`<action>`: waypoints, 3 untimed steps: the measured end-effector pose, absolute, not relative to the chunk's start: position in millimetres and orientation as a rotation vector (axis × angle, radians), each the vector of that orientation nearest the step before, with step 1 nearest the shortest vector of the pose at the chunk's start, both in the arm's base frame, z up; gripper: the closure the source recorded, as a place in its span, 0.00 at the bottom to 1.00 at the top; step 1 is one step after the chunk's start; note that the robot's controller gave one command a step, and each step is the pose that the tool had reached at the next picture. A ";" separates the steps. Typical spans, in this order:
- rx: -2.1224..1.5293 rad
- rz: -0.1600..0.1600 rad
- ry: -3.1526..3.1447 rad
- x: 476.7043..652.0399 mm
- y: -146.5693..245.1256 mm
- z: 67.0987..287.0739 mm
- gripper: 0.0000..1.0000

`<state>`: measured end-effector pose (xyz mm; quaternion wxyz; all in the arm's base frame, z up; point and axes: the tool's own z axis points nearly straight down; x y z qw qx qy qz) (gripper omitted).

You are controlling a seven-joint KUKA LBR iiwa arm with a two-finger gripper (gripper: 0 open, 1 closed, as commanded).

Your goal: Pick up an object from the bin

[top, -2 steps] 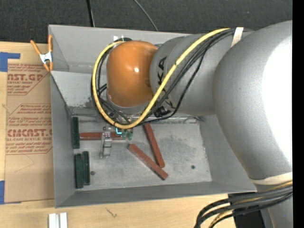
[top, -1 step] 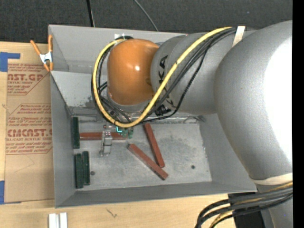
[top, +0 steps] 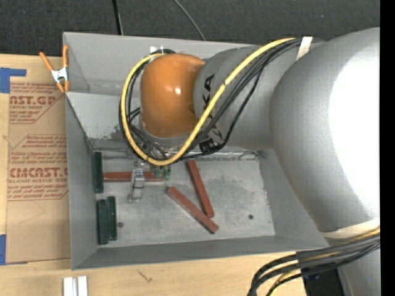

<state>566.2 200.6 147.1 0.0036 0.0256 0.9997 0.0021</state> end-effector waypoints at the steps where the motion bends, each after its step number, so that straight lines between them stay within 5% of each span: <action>1: 0.423 -0.001 3.113 556.2 182.5 69.9 1.00; 2: 0.423 -0.001 3.113 556.1 182.5 69.8 1.00; 3: 0.433 -0.002 3.116 551.5 173.9 113.0 1.00</action>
Offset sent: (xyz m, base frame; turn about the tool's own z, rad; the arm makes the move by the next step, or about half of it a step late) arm 0.0000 0.0000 0.0000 0.0000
